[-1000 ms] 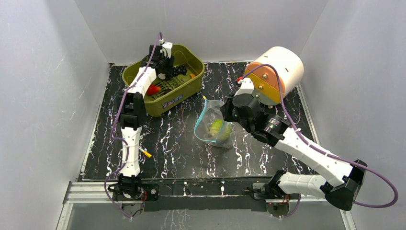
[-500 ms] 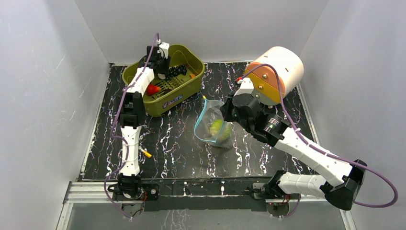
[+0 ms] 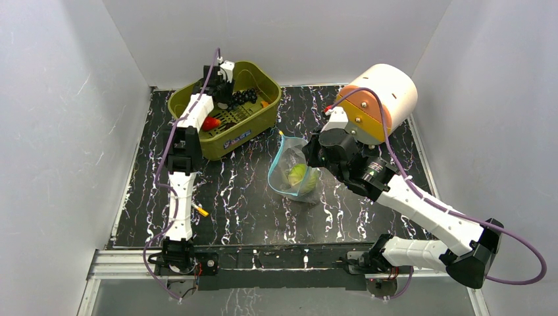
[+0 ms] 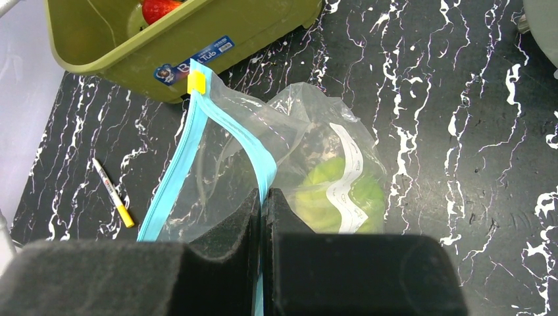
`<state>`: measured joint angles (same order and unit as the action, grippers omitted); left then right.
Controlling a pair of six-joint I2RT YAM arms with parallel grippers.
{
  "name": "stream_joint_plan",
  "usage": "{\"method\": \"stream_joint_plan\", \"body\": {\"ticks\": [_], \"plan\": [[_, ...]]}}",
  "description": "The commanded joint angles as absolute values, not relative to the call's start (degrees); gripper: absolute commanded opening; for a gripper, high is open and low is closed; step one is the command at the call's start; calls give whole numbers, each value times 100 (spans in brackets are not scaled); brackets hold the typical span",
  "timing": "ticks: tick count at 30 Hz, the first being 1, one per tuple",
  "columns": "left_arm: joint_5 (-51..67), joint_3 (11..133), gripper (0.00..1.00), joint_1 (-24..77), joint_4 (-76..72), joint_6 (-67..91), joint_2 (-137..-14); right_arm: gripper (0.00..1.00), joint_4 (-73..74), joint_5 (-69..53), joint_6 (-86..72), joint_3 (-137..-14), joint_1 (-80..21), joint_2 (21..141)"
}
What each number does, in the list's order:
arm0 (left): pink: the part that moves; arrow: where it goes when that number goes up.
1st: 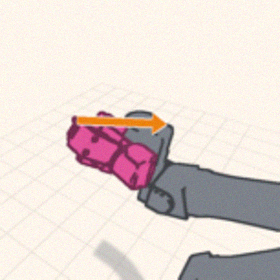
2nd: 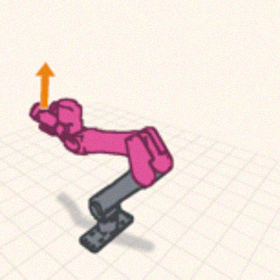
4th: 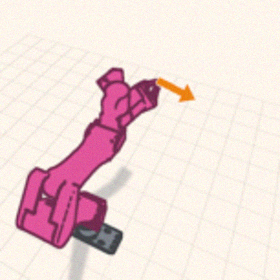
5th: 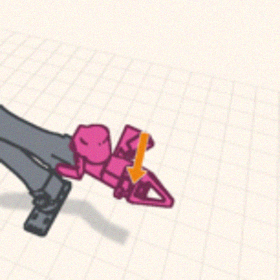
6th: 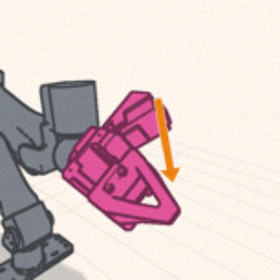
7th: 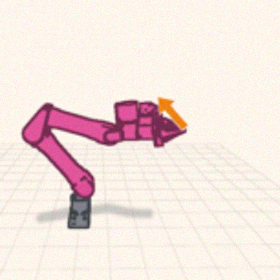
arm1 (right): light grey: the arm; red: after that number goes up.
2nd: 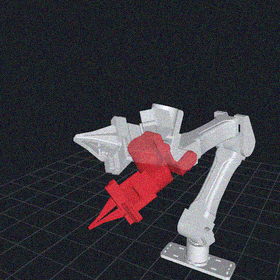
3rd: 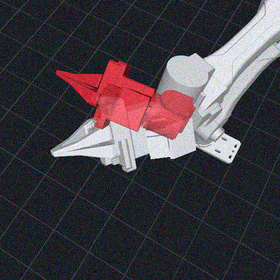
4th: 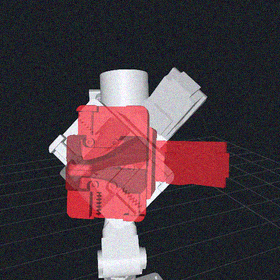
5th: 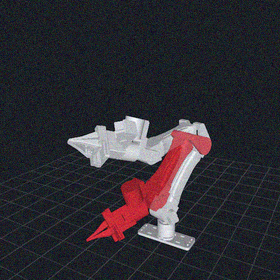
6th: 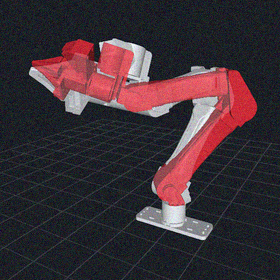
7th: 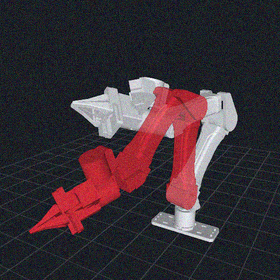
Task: Place the food in the zip-top bag and seal the zipper
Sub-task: Pick up the fake vegetable from the bin.
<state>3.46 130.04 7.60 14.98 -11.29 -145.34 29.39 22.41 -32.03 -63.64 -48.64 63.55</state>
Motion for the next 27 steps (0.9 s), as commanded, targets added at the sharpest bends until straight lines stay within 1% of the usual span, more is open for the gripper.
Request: {"method": "stream_joint_plan", "body": {"ticks": [1,3,6,9,11,21,27], "plan": [[539,12964,35,721,1427,-1113,-14384,0,2533,2288,-3173,-6661,-4862,6358],[554,12951,34,719,1418,-1093,-14386,0,2538,2262,-3179,-6678,-4860,6371],[629,12979,17,721,1487,-1086,-14367,0,2543,2228,-3189,-6676,-4862,6356],[722,12884,5,720,1497,-1089,-14225,0,2539,2224,-3215,-6626,-4863,6310],[802,12714,0,723,1442,-1067,-14031,0,2509,2224,-3237,-6574,-4863,6268],[903,11666,0,721,1057,-487,-13048,0,2291,2139,-3356,-6234,-4863,6081],[794,11383,0,721,1107,-315,-12619,0,2248,2147,-3400,-6051,-4867,5899]]}}
